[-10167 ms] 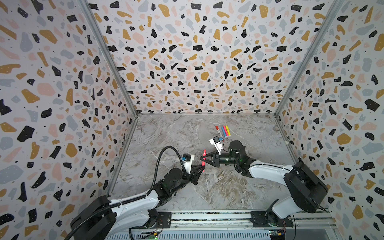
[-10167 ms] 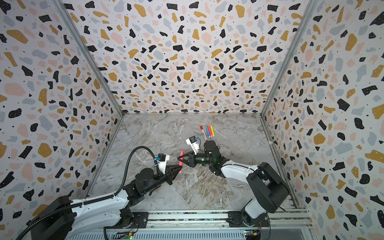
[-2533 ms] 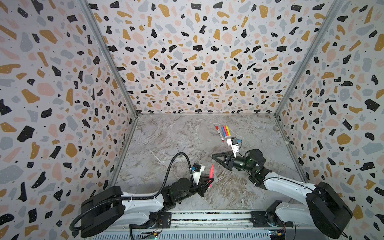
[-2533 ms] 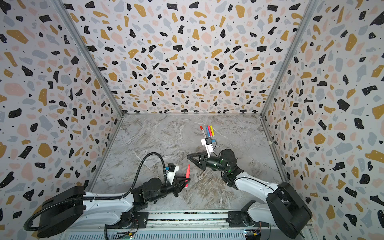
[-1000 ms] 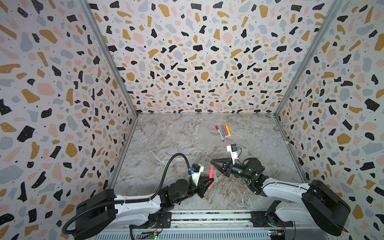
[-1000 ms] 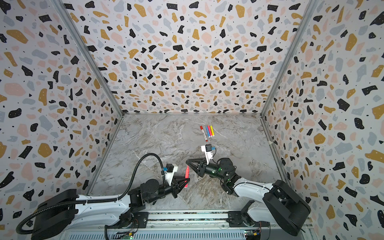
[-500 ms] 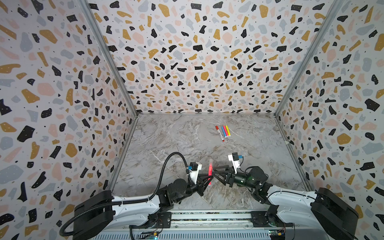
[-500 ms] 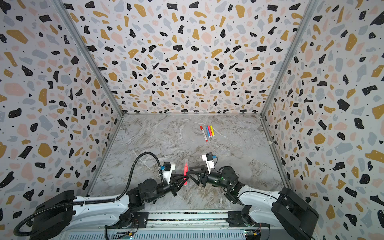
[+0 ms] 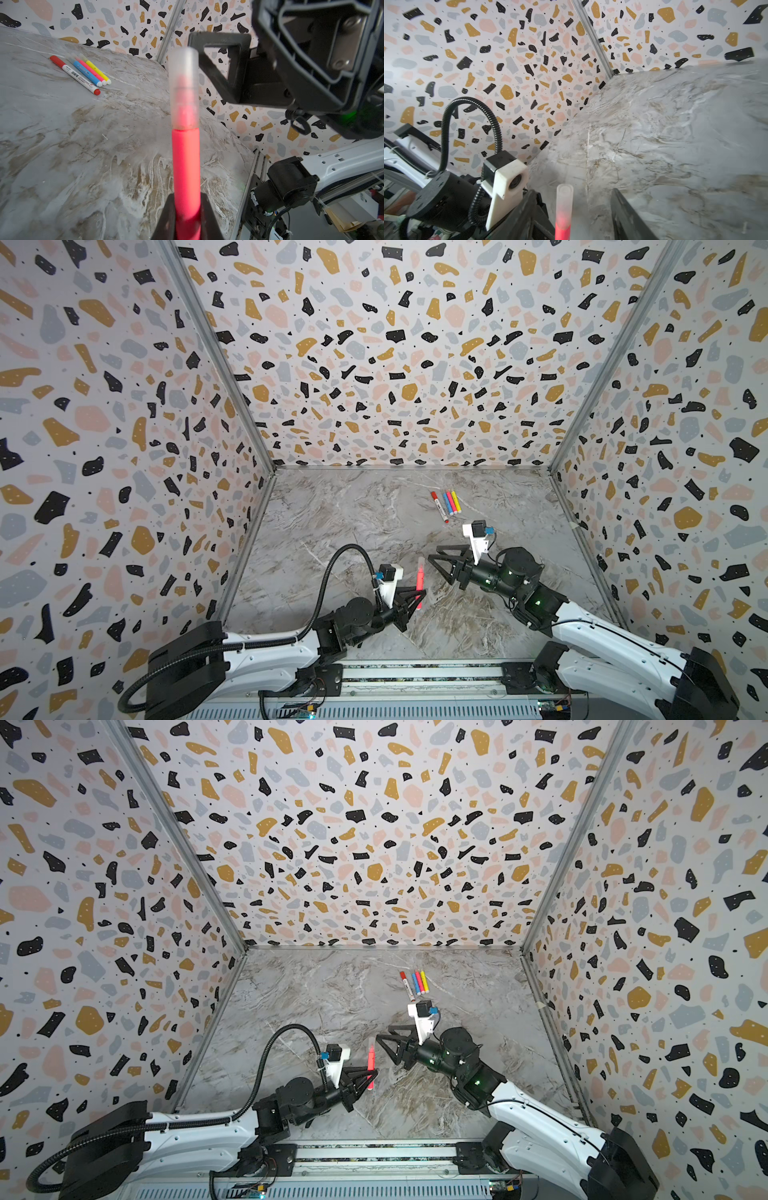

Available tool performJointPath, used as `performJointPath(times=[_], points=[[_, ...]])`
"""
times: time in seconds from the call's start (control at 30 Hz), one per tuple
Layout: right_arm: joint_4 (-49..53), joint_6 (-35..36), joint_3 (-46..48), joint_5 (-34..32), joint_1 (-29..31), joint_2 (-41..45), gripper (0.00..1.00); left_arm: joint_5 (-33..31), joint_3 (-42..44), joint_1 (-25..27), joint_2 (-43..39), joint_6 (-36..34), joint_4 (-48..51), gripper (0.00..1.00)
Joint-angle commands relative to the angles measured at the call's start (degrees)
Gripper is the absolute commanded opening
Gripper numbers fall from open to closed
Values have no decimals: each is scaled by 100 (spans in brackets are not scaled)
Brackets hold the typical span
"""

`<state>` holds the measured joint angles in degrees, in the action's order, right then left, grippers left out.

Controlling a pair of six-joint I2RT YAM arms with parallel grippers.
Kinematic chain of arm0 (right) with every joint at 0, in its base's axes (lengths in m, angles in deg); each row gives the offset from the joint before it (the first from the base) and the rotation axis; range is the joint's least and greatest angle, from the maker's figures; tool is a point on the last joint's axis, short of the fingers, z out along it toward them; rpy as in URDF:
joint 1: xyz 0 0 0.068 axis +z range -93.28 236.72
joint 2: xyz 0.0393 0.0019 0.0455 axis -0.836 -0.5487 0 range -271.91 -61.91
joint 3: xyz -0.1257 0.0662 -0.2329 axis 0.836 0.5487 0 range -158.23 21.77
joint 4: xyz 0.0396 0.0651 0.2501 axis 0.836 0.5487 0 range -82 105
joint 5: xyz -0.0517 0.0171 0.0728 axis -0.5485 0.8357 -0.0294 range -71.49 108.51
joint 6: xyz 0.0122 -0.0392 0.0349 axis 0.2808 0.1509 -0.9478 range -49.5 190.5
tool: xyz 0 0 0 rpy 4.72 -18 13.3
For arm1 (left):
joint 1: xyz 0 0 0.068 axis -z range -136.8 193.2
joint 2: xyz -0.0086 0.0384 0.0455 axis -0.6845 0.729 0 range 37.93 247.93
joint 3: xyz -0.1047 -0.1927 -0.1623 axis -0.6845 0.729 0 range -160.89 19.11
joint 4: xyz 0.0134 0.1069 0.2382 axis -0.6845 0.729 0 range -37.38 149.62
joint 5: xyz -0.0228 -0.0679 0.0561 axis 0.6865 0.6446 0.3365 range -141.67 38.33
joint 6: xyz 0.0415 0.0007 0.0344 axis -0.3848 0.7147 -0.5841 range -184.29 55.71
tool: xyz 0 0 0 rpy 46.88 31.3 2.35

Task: Insert the pens into the pen caps
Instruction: 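Lower the clear cap onto the pink highlighter tip with the right gripper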

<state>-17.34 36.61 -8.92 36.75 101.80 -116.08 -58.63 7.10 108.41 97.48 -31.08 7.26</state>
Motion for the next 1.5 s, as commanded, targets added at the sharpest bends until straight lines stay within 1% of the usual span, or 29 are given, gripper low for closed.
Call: performJointPath(times=[0.0,0.1,0.2,0.43,0.63,0.93,1.0,1.1,1.17,1.23,1.33,1.47], points=[[884,345,-498,-98,-14,-268,55,-256,-4,11,33,-273,79,0],[1027,355,-702,117,-8,-570,53,-311,78,18,-39,-271,97,0],[962,300,-763,239,18,-786,50,-370,94,27,-58,-313,115,0],[961,320,-1006,277,233,-1147,46,-369,50,53,114,-376,74,0],[979,339,-1131,289,343,-1295,42,-400,50,80,92,-377,81,0],[990,337,-1114,307,413,-1375,26,-410,0,97,57,-416,149,0],[980,323,-1080,307,436,-1385,20,-409,-3,97,57,-420,146,0],[882,240,-965,313,507,-1412,7,-429,4,97,50,-405,122,0],[731,103,-786,227,641,-1447,0,-433,77,97,0,-308,-58,0],[502,-34,-501,66,874,-1502,0,-476,161,98,-123,-222,-210,0],[259,-270,-43,-290,1276,-1638,0,-639,186,97,-438,-216,-157,0],[-393,-930,650,-825,1879,-1905,0,-822,180,25,-946,-229,22,0]])
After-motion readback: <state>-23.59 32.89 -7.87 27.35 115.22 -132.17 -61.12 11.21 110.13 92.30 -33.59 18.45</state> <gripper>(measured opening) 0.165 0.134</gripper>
